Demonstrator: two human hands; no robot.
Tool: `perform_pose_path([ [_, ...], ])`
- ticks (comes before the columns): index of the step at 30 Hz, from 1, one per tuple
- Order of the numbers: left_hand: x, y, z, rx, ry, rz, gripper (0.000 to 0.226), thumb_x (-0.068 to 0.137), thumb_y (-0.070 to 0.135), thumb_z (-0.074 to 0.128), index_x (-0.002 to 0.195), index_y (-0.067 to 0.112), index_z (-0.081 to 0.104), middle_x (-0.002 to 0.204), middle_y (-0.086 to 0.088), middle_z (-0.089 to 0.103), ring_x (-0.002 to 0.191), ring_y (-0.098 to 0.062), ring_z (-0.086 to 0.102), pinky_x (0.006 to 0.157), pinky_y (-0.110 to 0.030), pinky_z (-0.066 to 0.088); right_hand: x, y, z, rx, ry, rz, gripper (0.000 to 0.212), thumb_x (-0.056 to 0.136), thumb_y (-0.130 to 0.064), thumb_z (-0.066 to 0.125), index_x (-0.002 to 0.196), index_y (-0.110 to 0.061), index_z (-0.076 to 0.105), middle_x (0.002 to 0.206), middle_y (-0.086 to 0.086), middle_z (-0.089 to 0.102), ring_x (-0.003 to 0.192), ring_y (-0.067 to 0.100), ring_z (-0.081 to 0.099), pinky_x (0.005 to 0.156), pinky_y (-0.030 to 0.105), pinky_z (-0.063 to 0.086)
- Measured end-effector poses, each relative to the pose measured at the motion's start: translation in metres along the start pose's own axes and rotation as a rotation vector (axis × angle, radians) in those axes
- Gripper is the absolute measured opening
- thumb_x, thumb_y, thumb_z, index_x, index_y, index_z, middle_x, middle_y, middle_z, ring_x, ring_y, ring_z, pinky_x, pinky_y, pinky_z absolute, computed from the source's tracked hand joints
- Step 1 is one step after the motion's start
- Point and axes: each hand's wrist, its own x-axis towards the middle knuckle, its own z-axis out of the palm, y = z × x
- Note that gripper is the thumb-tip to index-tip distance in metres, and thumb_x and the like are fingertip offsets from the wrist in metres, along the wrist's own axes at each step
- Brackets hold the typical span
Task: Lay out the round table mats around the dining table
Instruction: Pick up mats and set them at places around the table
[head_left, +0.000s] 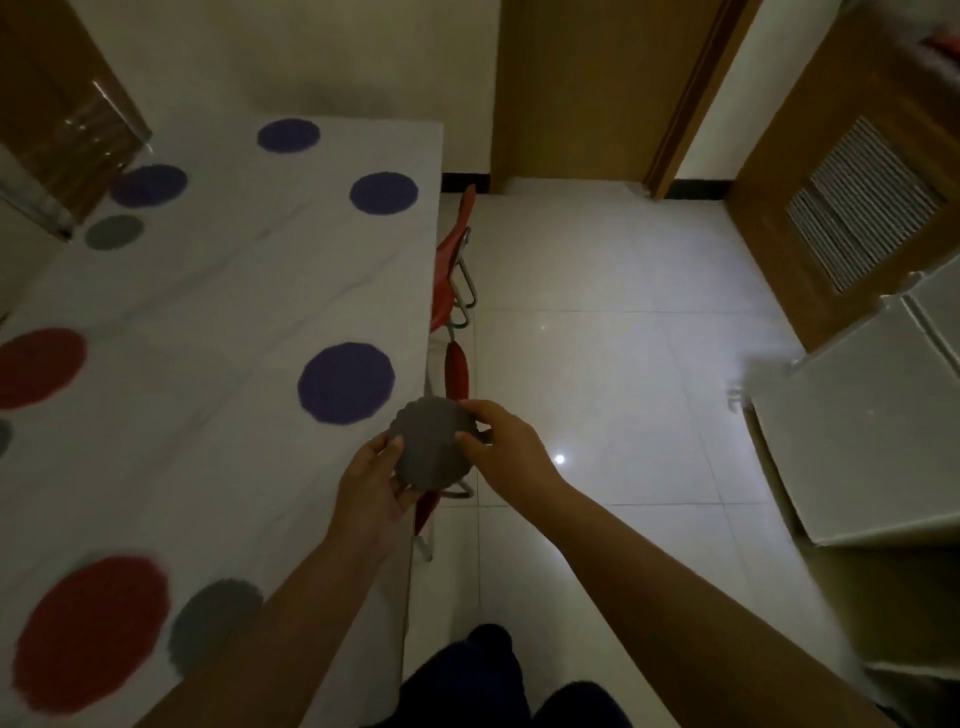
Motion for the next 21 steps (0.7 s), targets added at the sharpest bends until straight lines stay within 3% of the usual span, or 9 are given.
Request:
perform_pose_path([
  [2,0.005,0.005,0.009,-0.058,0.036,0.029,0.041,0.091,0.016,0.058,0.130,0.007,0.052,0.124,-0.016,0.061,0.107,-0.031,0.063,0.065,-0.033,0.060,0.016,-0.003,-0.007,0.035,-0.028,-0.030,0.036,0.091,-0.026,0.056,0.127,-0.029,0.049,0.123,-0.002,0.058,0.103,0.011,0.055,0.087,0.025,0.050],
  [4,0.010,0.006,0.017,-0.102,0.075,0.059,0.042,0.090,0.016,0.058,0.130,0.005,0.053,0.125,-0.017,0.061,0.108,-0.032,0.063,0.066,-0.033,0.060,0.033,-0.004,-0.013,0.047,-0.069,-0.049,0.023,0.089,-0.026,0.060,0.110,-0.035,0.054,0.108,-0.012,0.059,0.098,0.009,0.058,0.087,0.031,0.054],
  [6,0.014,0.005,0.026,-0.147,0.104,0.090,0.045,0.087,0.018,0.060,0.130,0.004,0.053,0.126,-0.018,0.061,0.109,-0.032,0.063,0.068,-0.034,0.060,0.052,-0.006,-0.022,0.028,-0.096,-0.095,0.020,0.086,-0.025,0.064,0.086,-0.042,0.053,0.091,-0.023,0.057,0.087,0.000,0.059,0.076,0.017,0.053],
  [8,0.017,0.003,0.038,-0.208,0.144,0.128,0.051,0.081,0.022,0.064,0.127,0.003,0.056,0.122,-0.017,0.065,0.104,-0.030,0.067,0.066,-0.033,0.059,0.072,-0.010,-0.031,0.001,-0.130,-0.142,0.023,0.085,-0.023,0.065,0.076,-0.041,0.053,0.083,-0.023,0.058,0.079,-0.007,0.058,0.065,0.006,0.044],
  [12,0.029,-0.003,0.068,-0.344,0.255,0.225,0.036,0.079,0.024,0.066,0.111,0.006,0.066,0.105,-0.012,0.074,0.090,-0.027,0.072,0.061,-0.032,0.058,0.116,-0.016,-0.054,-0.034,-0.245,-0.240,0.026,0.087,-0.020,0.062,0.071,-0.037,0.052,0.076,-0.019,0.056,0.072,-0.003,0.055,0.058,0.004,0.041],
  [16,0.045,-0.011,0.097,-0.426,0.344,0.312,0.028,0.088,0.022,0.061,0.111,0.008,0.064,0.100,-0.003,0.076,0.090,-0.023,0.073,0.062,-0.030,0.058,0.161,-0.020,-0.075,-0.080,-0.383,-0.323,0.024,0.089,-0.019,0.059,0.072,-0.033,0.049,0.073,-0.016,0.054,0.067,-0.001,0.053,0.055,0.003,0.041],
  [21,0.067,-0.009,0.118,-0.528,0.478,0.405,0.021,0.093,0.020,0.057,0.109,0.010,0.064,0.102,-0.003,0.076,0.092,-0.023,0.072,0.064,-0.030,0.058,0.215,-0.027,-0.077,-0.090,-0.507,-0.342,0.006,0.087,-0.018,0.062,0.091,-0.018,0.058,0.081,-0.015,0.057,0.076,-0.003,0.054,0.060,0.006,0.040],
])
